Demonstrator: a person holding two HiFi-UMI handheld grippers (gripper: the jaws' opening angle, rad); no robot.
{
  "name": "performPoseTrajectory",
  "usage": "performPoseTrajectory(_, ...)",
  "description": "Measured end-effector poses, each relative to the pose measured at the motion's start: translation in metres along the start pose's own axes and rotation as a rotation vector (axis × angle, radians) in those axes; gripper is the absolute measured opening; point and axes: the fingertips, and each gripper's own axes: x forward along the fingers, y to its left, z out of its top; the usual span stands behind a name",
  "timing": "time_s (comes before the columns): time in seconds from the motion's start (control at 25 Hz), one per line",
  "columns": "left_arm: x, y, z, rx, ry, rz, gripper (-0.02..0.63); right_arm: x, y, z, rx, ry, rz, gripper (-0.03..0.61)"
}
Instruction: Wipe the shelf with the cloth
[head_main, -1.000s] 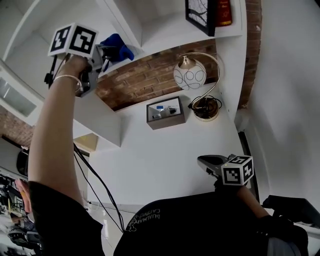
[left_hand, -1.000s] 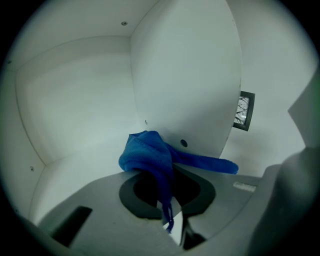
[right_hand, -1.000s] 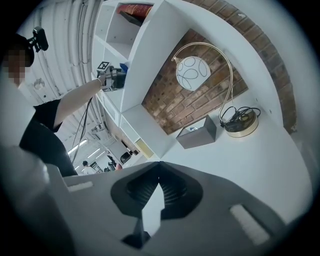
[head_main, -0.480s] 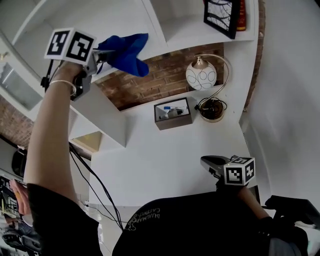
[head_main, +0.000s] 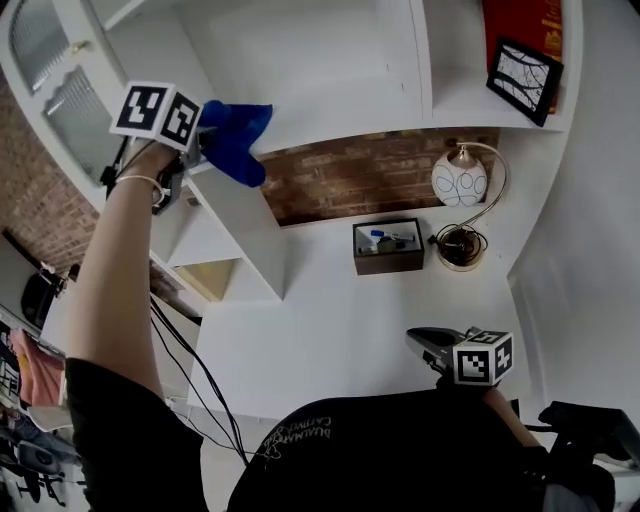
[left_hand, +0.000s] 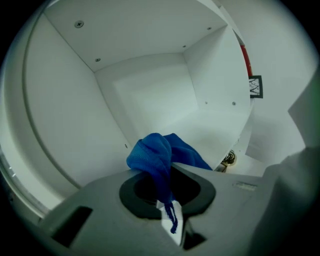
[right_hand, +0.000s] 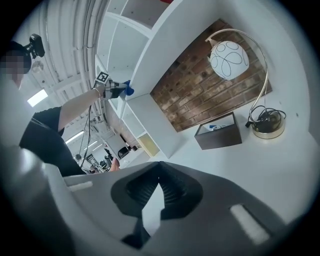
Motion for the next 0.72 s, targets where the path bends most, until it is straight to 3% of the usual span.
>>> performPoseTrajectory(0.24,0.010,0.003,-0.015,0.075,0.076,0.103,0.035,0.007,0.007,0.000,-0.014,0.010,-0.004,0.008)
performPoseTrajectory(0.72,0.003,0.000,-0.032,0.007,0.079,0.136,0.034,0.010,0.005,-0.005,-0.028,0.066,0.036,0.008)
